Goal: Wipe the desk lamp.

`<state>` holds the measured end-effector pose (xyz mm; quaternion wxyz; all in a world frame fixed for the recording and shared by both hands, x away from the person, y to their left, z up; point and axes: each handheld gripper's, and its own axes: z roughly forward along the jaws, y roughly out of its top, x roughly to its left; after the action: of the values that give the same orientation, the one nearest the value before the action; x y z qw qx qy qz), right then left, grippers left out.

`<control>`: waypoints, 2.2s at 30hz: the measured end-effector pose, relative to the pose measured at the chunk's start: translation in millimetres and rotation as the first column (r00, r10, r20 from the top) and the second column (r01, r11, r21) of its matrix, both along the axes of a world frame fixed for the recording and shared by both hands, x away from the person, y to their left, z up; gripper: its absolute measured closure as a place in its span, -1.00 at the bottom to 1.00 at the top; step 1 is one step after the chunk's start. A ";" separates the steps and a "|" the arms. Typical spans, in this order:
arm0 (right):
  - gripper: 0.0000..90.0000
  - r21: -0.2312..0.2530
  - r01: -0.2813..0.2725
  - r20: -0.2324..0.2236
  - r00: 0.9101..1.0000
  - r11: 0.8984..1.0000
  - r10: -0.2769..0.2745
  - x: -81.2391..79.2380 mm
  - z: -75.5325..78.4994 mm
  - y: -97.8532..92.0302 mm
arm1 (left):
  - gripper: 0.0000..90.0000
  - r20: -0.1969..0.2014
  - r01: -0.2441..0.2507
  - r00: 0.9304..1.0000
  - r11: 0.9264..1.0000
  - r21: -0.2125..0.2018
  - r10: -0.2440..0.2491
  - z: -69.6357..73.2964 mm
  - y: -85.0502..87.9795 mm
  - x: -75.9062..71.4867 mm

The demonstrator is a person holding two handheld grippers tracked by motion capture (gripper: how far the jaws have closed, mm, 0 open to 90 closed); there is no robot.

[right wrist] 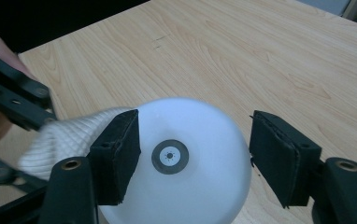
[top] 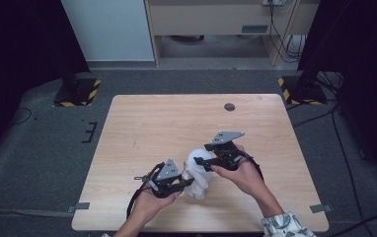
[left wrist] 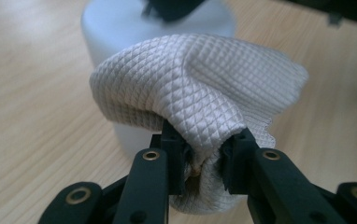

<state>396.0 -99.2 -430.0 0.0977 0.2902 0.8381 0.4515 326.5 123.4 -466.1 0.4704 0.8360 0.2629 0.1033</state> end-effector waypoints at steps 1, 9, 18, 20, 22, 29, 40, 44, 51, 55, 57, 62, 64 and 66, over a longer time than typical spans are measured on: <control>-0.24 0.003 0.002 -0.004 1.000 1.000 -0.002 0.2 -0.2 -0.1 | 0.64 0.013 0.000 1.000 1.000 -0.008 0.000 3.9 -2.4 -2.1; -0.24 0.005 0.005 -0.001 1.000 1.000 -0.005 0.4 -0.6 -0.2 | 0.64 -0.051 0.002 0.999 0.997 0.079 0.002 -19.1 -6.5 4.8; -0.24 0.002 0.009 0.010 1.000 1.000 -0.009 -1.0 -0.7 -0.4 | 0.64 -0.012 0.005 1.000 0.999 0.054 -0.004 -10.7 -7.0 1.1; -0.24 0.002 0.009 0.015 1.000 1.000 -0.009 -1.2 -0.6 -0.5 | 0.63 0.017 0.001 1.000 1.000 0.016 -0.001 -1.5 -5.3 -1.7; -0.24 0.002 0.010 0.011 1.000 1.000 -0.010 -1.3 -0.6 -0.6 | 0.63 0.034 -0.006 0.999 1.000 0.009 0.005 3.4 -2.6 -2.0; -0.25 0.006 0.011 0.005 1.000 1.000 -0.011 -1.2 -0.9 -0.9 | 0.63 -0.035 -0.019 0.999 0.994 0.112 0.023 -24.0 -3.6 7.5; -0.25 0.012 0.008 0.005 1.000 1.000 -0.008 -1.4 -1.4 -1.4 | 0.63 0.004 -0.070 0.998 0.996 0.057 0.069 -8.1 12.7 13.5; -0.25 0.013 0.005 0.005 1.000 1.000 -0.005 -1.8 -1.6 -1.4 | 0.64 0.033 -0.103 0.994 0.995 -0.007 0.103 5.0 23.8 19.7; -0.25 0.023 0.008 0.007 1.000 1.000 -0.008 -0.8 -2.8 -2.1 | 0.64 0.016 -0.093 0.996 0.995 0.027 0.092 3.5 22.0 37.8; -0.25 0.025 0.002 0.009 1.000 1.000 -0.002 -0.8 -3.2 -2.5 | 0.64 -0.022 -0.084 0.996 0.994 0.068 0.085 -8.2 20.5 42.0; -0.25 0.029 0.004 0.006 1.000 1.000 -0.004 -0.6 -3.3 -2.5 | 0.64 -0.037 -0.076 0.996 0.992 0.104 0.081 -15.3 18.2 43.5; -0.25 0.030 0.002 0.005 1.000 1.000 -0.002 -1.0 -3.4 -2.2 | 0.64 -0.052 -0.078 0.995 0.988 0.135 0.086 -24.1 15.6 47.8; -0.25 0.033 -0.001 0.003 1.000 0.999 0.001 -1.3 -3.6 -2.0 | 0.64 -0.032 -0.088 0.995 0.990 0.114 0.092 -19.4 16.8 46.4; -0.25 0.035 -0.004 0.003 1.000 0.999 0.004 -1.1 -3.9 -1.8 | 0.64 -0.011 -0.106 0.994 0.992 0.066 0.107 -10.7 19.3 45.1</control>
<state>394.9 -101.0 -434.0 0.0930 0.2893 0.8306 0.4667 371.6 142.7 -476.8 0.4349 0.8365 0.3069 0.1306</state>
